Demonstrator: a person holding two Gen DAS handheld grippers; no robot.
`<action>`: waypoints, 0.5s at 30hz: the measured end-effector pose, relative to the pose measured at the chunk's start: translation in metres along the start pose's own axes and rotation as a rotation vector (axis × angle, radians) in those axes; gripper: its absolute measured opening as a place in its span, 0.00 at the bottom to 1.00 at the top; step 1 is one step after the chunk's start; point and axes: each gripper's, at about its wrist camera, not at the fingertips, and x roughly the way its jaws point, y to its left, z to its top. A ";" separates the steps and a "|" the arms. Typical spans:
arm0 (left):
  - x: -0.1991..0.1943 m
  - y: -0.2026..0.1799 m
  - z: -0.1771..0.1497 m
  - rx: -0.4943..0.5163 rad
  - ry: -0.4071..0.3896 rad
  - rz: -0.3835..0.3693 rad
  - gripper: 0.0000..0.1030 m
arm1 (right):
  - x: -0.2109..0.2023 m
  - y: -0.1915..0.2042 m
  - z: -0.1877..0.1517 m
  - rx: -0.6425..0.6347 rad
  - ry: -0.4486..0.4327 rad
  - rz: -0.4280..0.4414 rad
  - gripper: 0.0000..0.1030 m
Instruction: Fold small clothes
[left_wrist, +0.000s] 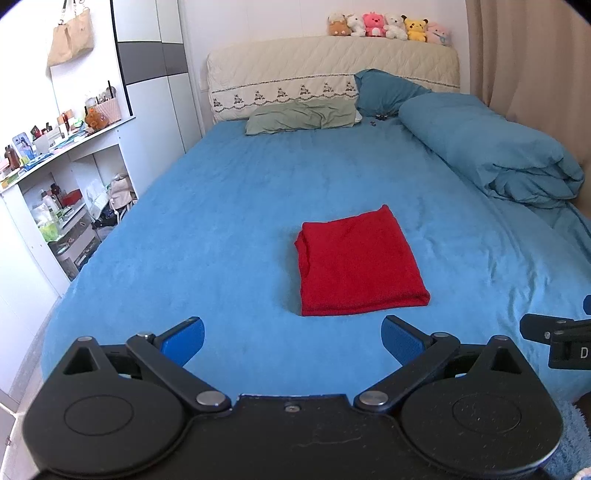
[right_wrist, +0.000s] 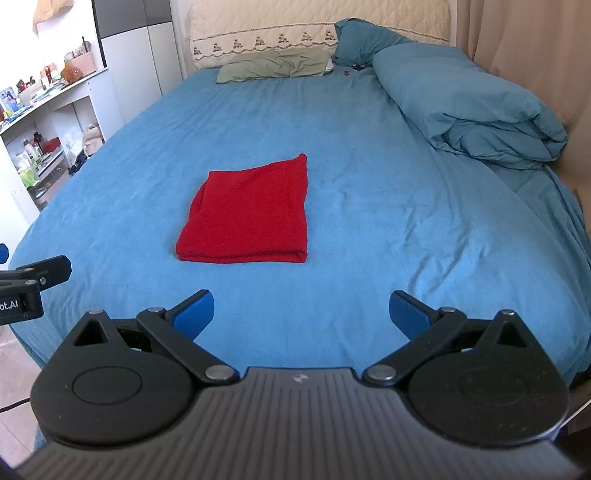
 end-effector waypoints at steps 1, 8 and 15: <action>0.000 0.000 0.000 0.000 0.000 0.000 1.00 | 0.000 0.000 0.000 0.002 0.000 0.001 1.00; -0.002 0.000 -0.001 0.000 0.001 0.004 1.00 | 0.001 -0.001 0.001 0.004 0.002 -0.002 1.00; -0.003 0.002 0.000 -0.004 -0.003 0.000 1.00 | 0.002 0.000 0.001 0.008 0.008 -0.001 1.00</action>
